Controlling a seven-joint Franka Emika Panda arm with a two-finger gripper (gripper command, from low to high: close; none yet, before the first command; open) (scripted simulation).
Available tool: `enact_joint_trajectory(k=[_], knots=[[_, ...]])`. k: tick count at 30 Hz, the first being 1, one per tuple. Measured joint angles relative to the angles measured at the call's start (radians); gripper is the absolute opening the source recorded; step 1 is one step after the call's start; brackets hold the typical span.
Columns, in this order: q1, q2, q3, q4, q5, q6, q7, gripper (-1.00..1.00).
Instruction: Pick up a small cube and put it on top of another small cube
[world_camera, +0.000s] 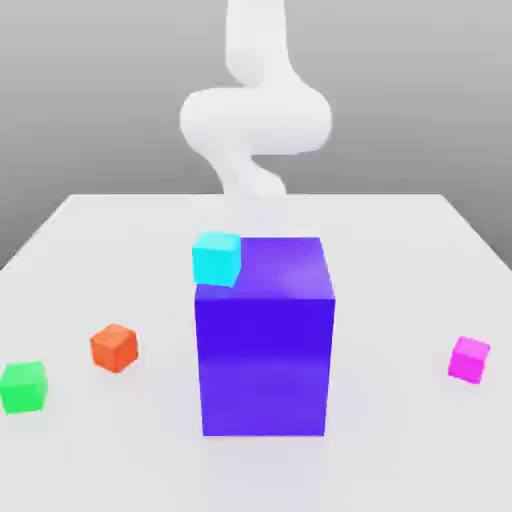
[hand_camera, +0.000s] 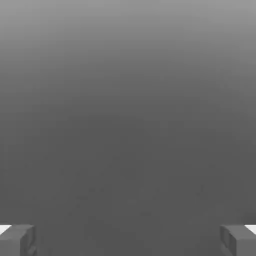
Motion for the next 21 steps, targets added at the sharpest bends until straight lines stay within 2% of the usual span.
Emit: enact_joint_trajectory(k=[13,17,21], knots=[[0.241,0.471,0.240,-0.194,0.018,0.261,-0.052,0.00],[0.306,0.619,0.321,-0.253,-0.027,0.340,-0.032,0.00],[0.412,0.773,0.361,-0.311,-0.122,0.417,0.024,0.00]])
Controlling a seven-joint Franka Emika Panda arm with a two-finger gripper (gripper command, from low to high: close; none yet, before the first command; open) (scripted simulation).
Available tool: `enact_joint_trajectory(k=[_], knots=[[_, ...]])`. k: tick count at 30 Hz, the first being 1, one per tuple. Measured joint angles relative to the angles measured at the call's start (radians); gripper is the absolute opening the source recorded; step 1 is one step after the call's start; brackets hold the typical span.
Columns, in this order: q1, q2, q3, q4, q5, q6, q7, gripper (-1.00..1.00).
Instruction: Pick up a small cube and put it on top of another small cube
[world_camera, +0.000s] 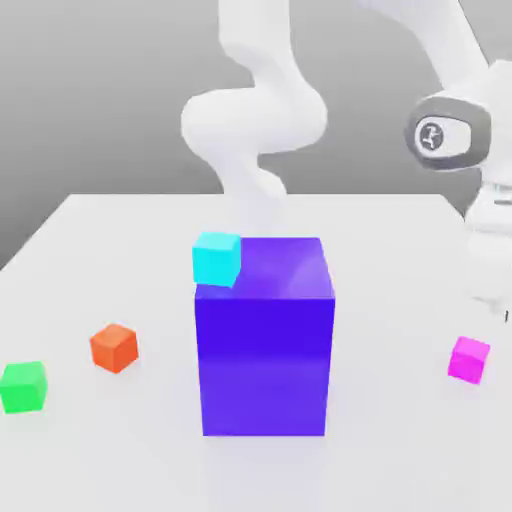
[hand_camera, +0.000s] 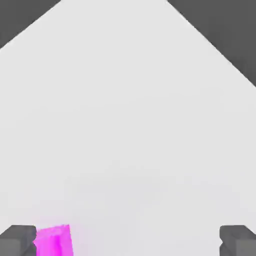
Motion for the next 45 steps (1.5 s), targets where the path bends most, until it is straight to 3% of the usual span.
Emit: enact_joint_trajectory(k=[3,7,8,14,16,22,45], knots=[[0.065,0.115,-0.038,-0.015,-0.103,0.065,0.070,0.00],[0.184,0.259,-0.178,0.015,-0.229,0.171,0.166,0.00],[0.207,0.287,-0.206,0.022,-0.251,0.193,0.183,-1.00],[0.219,0.302,-0.220,0.025,-0.265,0.205,0.194,-1.00],[0.187,0.269,-0.184,0.017,-0.246,0.179,0.179,-1.00],[0.106,0.105,-0.076,-0.001,-0.062,0.048,0.023,-1.00],[-0.599,0.050,-0.617,0.099,0.101,-0.098,-0.495,-1.00]])
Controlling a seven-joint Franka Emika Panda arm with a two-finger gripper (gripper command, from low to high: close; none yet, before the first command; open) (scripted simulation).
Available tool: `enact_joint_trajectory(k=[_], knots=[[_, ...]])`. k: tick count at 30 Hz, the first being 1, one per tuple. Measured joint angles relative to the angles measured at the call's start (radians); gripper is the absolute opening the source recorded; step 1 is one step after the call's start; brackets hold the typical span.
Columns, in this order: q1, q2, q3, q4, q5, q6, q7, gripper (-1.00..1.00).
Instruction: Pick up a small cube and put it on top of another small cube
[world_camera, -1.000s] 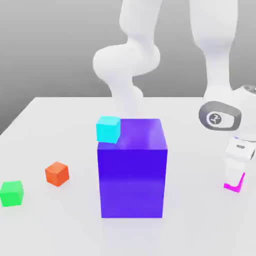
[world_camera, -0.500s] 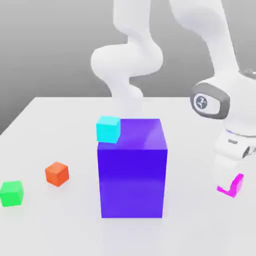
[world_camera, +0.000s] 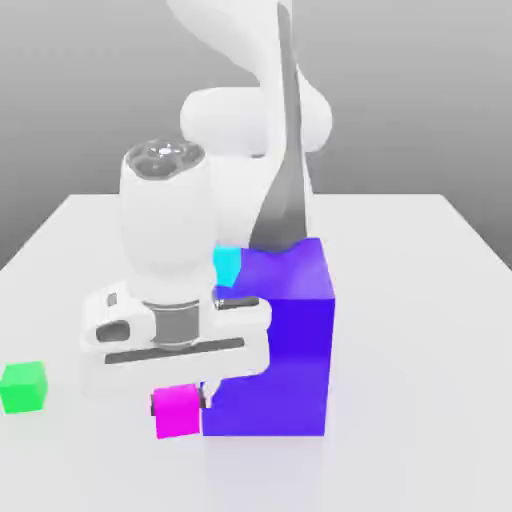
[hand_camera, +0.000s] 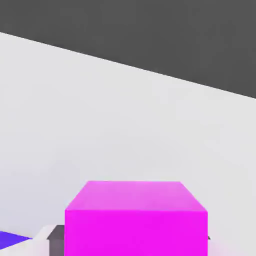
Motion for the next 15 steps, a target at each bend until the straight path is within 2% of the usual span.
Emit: enact_joint_trajectory(k=[6,11,12,15], knots=[[-0.247,-0.022,-0.168,0.014,0.056,-0.045,-0.153,-1.00],[-0.320,0.113,-0.115,0.017,0.201,0.071,-0.271,-1.00],[-0.334,0.142,-0.097,0.019,0.225,0.095,-0.289,1.00],[-0.334,0.142,-0.097,0.019,0.225,0.095,-0.289,1.00]])
